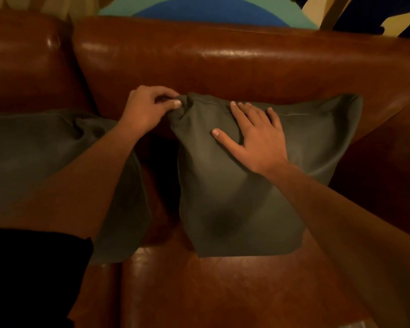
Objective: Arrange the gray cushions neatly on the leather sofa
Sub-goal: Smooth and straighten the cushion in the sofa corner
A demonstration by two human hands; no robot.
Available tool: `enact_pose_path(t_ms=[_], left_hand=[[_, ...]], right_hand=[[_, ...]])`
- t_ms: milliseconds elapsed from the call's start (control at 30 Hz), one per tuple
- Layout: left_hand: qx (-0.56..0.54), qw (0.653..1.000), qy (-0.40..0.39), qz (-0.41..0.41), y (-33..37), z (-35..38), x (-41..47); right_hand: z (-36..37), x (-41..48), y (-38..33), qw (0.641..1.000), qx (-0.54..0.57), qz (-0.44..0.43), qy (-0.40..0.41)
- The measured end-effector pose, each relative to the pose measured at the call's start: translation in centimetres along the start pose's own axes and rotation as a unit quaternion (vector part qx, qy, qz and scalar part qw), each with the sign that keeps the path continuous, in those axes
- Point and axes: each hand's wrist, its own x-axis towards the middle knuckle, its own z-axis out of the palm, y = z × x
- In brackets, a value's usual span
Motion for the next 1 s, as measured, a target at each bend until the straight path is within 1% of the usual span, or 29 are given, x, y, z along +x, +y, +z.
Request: enact_pose_path(t_ms=[33,67,133,233,267,333,400,433,500,533,567,600,700,733,767,800,867,900,967,1000], left_hand=[[-0.078,0.996,0.015,-0.042,-0.1,0.1,-0.3],[-0.158,0.983,0.029,-0.086,-0.1,0.3,-0.6],[-0.281,0.944,0.056,-0.166,-0.2,1.3,-1.2],[-0.361,0.898,0.126,-0.218,-0.1,2.7,-1.4],[-0.376,0.89,0.135,-0.22,0.0,3.0,-1.4],[-0.392,0.89,0.117,-0.2,-0.2,3.5,-1.6],[-0.378,0.91,0.073,-0.154,-0.6,3.7,-2.2],[-0.342,0.929,0.059,-0.126,-0.8,3.7,-2.4],[-0.245,0.964,0.069,-0.078,-1.3,3.4,-2.5],[-0.211,0.972,0.082,-0.063,-1.4,3.4,-2.3],[-0.201,0.973,0.094,-0.06,-1.3,3.2,-2.1],[-0.216,0.969,0.104,-0.064,-1.1,3.1,-2.0],[-0.321,0.934,0.109,-0.107,-0.3,2.9,-1.8],[-0.348,0.923,0.108,-0.122,-0.2,2.8,-1.8],[-0.354,0.919,0.108,-0.134,0.0,2.7,-1.8],[-0.336,0.924,0.112,-0.142,0.3,2.7,-1.8],[-0.248,0.946,0.142,-0.151,1.0,3.0,-1.7],[-0.216,0.95,0.156,-0.164,1.7,3.2,-1.6],[-0.195,0.948,0.145,-0.204,3.2,4.1,-1.6],[-0.175,0.953,0.133,-0.211,3.8,4.5,-1.6]], right_hand=[[0.0,0.0,0.1,1.0,0.003,0.001,0.0],[-0.1,0.0,0.1,1.0,0.006,0.001,0.002],[-0.1,-0.1,0.3,1.0,0.009,-0.002,0.009],[-0.2,-0.3,1.1,1.0,0.002,0.016,0.009],[-0.3,-0.4,1.4,1.0,0.0,0.024,0.007],[-0.4,-0.5,1.8,0.999,0.003,0.031,0.007],[-0.6,-0.7,2.0,0.999,0.012,0.029,0.011],[-0.6,-0.7,2.0,0.999,0.014,0.028,0.013],[-0.5,-0.8,2.0,0.999,0.013,0.028,0.018],[-0.5,-0.8,2.1,0.999,0.013,0.028,0.022],[-0.4,-0.8,2.1,0.999,0.014,0.028,0.025],[-0.4,-0.8,2.2,0.999,0.014,0.029,0.028],[-0.4,-0.7,2.3,0.999,0.017,0.033,0.032],[-0.3,-0.6,2.3,0.999,0.016,0.032,0.029],[-0.3,-0.6,2.3,0.999,0.014,0.03,0.024],[-0.3,-0.5,2.2,0.999,0.013,0.029,0.02],[-0.4,-0.4,1.9,0.999,0.005,0.029,0.021],[-0.5,-0.3,1.5,0.999,0.003,0.024,0.024],[-0.5,-0.2,0.3,1.0,0.009,-0.006,0.027],[-0.4,-0.1,-0.3,0.999,0.012,-0.03,0.023]])
